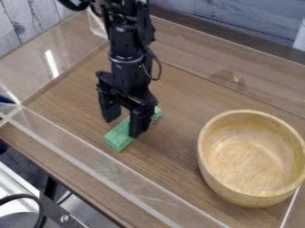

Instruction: Put the green block in the brown bowl

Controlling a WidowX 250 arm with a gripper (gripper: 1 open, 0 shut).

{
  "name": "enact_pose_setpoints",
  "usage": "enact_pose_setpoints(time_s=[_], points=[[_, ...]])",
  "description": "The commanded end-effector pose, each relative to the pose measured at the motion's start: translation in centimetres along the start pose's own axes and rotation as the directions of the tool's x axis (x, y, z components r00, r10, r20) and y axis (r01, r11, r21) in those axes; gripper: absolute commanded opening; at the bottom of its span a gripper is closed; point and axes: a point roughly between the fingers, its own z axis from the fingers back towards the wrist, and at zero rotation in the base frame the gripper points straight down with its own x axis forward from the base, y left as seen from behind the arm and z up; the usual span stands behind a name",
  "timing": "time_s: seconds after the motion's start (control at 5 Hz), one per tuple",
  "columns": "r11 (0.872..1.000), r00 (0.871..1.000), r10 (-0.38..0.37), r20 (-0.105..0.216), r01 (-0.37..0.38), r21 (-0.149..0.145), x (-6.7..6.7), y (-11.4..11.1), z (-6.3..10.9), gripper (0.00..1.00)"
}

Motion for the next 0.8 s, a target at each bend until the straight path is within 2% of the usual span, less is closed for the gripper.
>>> enact_pose_setpoints(time_s=[0.0, 0.6], points=[[1.0, 1.0, -0.005, 0.031, 0.005, 0.001, 0.56, -0.15, 0.5, 1.0], [1.0, 0.999, -0.012, 0.048, 0.013, -0.021, 0.57, -0.72, 0.3, 1.0]])
